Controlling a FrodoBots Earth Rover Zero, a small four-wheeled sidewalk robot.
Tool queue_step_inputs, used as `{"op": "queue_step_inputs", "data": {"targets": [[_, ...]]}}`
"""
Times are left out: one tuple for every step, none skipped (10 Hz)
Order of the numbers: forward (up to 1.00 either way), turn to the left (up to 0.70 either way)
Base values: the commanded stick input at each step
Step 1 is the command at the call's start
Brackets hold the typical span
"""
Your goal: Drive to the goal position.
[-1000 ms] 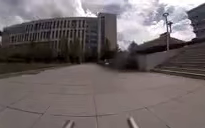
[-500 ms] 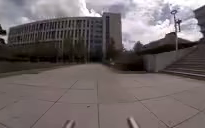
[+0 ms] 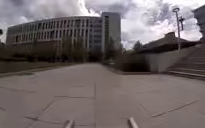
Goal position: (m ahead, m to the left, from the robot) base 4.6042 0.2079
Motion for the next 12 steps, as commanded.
{"op": "queue_step_inputs", "data": {"targets": [[1.00, 0.01], [1.00, 0.01], [1.00, 0.01], [1.00, 0.01], [1.00, 0.01], [1.00, 0.01], [1.00, 0.01], [1.00, 0.01], [1.00, 0.01], [1.00, 0.01], [1.00, 0.01], [1.00, 0.01]]}}
